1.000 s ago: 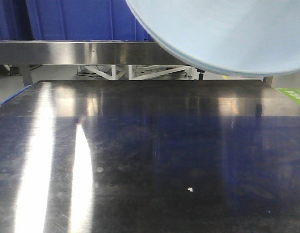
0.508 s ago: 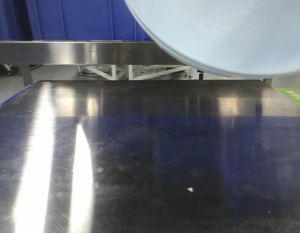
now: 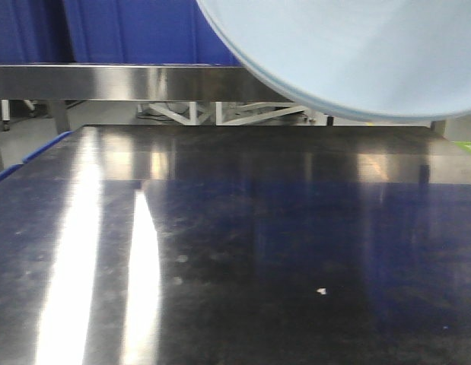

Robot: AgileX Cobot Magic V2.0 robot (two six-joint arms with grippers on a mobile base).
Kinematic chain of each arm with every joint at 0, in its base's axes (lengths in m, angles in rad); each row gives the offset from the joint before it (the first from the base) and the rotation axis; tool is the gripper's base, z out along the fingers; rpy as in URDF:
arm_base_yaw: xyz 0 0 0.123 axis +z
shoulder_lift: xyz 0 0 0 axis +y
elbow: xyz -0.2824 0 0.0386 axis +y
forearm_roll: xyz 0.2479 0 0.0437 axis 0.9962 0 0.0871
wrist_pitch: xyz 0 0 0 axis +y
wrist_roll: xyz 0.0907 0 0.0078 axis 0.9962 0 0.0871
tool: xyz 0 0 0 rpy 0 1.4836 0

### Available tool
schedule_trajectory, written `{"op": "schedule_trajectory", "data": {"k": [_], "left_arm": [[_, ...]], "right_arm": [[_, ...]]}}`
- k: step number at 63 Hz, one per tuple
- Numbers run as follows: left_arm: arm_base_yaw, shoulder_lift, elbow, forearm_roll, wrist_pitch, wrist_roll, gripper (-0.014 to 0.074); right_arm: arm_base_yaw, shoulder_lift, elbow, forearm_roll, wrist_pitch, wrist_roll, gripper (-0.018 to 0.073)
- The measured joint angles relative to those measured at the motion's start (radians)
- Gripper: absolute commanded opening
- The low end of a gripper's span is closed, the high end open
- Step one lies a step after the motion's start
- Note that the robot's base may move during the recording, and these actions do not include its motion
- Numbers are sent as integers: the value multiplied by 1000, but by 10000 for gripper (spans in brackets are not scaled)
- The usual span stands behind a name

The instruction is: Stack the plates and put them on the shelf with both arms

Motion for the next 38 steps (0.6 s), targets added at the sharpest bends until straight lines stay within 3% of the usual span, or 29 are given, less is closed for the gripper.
{"op": "schedule_trajectory", "data": {"k": [38], "left_arm": [[0, 0, 0, 0, -1, 0, 84]], "right_arm": [[0, 0, 0, 0, 0, 0, 56]]}}
